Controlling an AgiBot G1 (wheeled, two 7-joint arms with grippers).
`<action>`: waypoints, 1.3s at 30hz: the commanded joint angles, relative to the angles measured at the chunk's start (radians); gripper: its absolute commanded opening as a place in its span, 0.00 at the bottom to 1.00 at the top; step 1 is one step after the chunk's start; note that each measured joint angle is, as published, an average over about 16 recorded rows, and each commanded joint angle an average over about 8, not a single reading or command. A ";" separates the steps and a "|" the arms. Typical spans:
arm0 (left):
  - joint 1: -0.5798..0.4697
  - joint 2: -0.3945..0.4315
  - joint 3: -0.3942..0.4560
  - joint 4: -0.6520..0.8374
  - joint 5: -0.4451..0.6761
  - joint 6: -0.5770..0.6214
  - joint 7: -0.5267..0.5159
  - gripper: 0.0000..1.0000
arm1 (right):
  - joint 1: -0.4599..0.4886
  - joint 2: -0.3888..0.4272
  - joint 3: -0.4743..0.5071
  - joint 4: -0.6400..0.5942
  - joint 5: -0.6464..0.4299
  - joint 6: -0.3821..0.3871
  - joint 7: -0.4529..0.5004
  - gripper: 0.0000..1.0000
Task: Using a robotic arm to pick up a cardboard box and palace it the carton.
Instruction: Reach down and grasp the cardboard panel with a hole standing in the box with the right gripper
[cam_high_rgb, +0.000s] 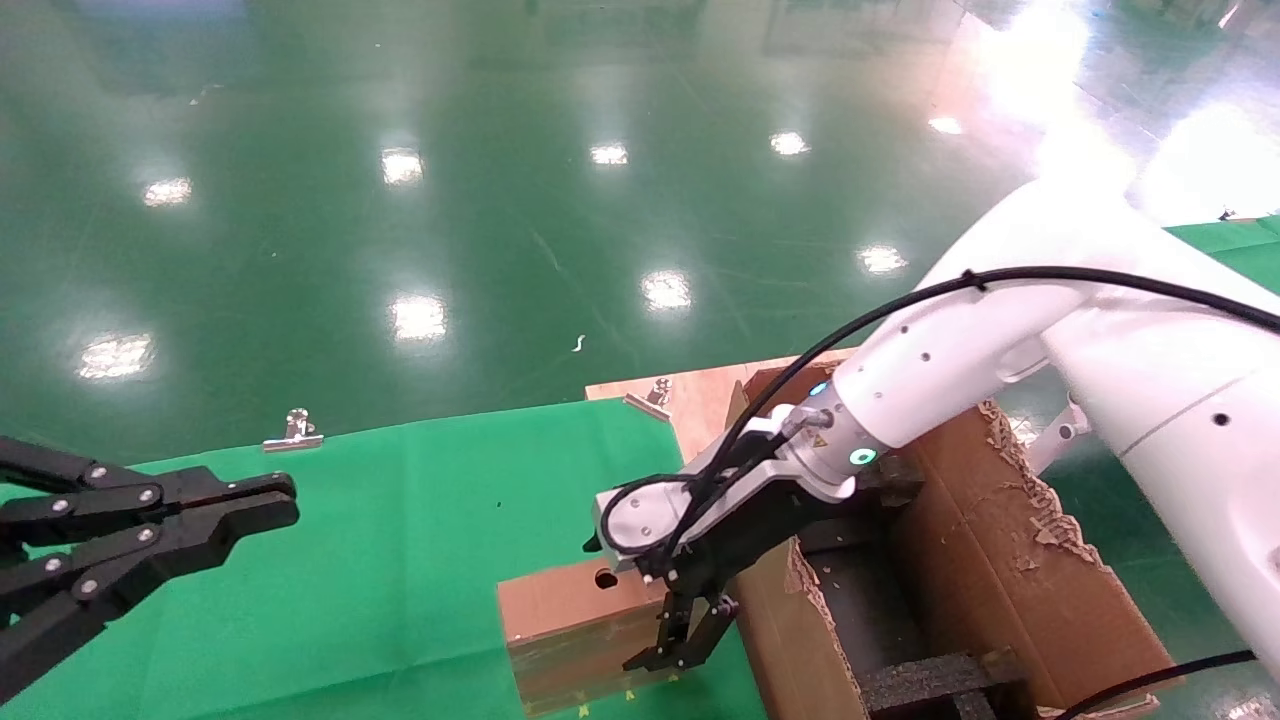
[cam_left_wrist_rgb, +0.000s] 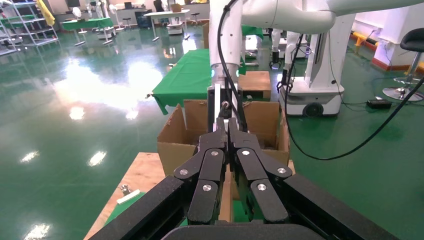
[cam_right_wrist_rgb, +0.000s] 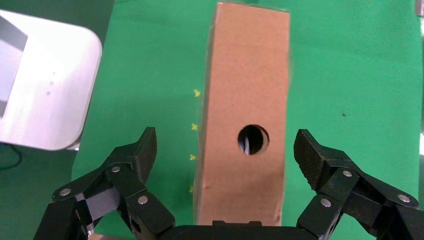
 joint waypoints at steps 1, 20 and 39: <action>0.000 0.000 0.000 0.000 0.000 0.000 0.000 0.42 | 0.010 -0.014 -0.019 -0.014 -0.012 0.002 -0.016 0.92; 0.000 0.000 0.000 0.000 0.000 0.000 0.000 1.00 | 0.022 -0.024 -0.037 -0.036 -0.011 0.007 -0.033 0.00; 0.000 0.000 0.000 0.000 -0.001 0.000 0.000 1.00 | 0.018 -0.022 -0.033 -0.030 -0.011 0.005 -0.030 0.00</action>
